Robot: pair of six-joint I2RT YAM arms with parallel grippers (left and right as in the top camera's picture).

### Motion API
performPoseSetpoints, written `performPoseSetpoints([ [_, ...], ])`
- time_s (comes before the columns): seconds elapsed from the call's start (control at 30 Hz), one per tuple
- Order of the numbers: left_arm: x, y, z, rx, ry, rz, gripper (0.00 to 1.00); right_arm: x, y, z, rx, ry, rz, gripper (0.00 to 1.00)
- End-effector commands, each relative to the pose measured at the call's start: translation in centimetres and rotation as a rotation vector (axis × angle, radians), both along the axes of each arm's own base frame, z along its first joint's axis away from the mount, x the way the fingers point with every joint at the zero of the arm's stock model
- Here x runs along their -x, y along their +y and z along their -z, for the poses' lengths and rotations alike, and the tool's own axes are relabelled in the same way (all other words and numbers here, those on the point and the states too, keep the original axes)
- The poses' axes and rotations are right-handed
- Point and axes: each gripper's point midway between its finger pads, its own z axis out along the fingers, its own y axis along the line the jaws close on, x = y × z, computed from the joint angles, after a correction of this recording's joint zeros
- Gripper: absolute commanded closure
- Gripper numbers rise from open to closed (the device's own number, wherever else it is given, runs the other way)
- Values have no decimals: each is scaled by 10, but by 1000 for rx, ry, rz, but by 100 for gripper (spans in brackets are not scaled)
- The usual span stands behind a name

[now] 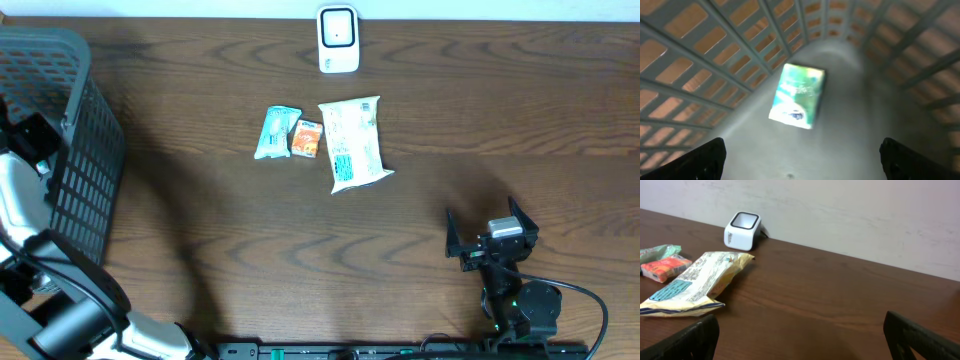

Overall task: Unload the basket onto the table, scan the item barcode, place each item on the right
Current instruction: 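Grasp the small green-and-white Kleenex pack in the basket with left gripper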

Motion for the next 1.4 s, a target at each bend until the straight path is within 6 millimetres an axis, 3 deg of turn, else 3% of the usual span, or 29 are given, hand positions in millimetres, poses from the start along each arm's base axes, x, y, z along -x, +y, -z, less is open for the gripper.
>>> performPoseSetpoints([
  [0.0,3,14,12,-91,121,62,3,1,2,0,3,-1,-9,1],
  [0.4,-11,26,90,-54,209,104,8,1,2,0,3,-1,-9,1],
  [0.5,-17,31,93,-70,190,103,14,1,2,0,3,-1,-9,1],
  [0.63,-25,37,86,-106,148,97,29,1,2,0,3,-1,-9,1],
  [0.83,-36,35,82,-97,96,128,30,1,2,0,3,-1,-9,1],
  [0.93,-42,28,87,-60,71,163,32,1,2,0,3,-1,-9,1],
  [1.37,-38,30,118,-25,103,152,33,1,2,0,3,-1,-9,1],
])
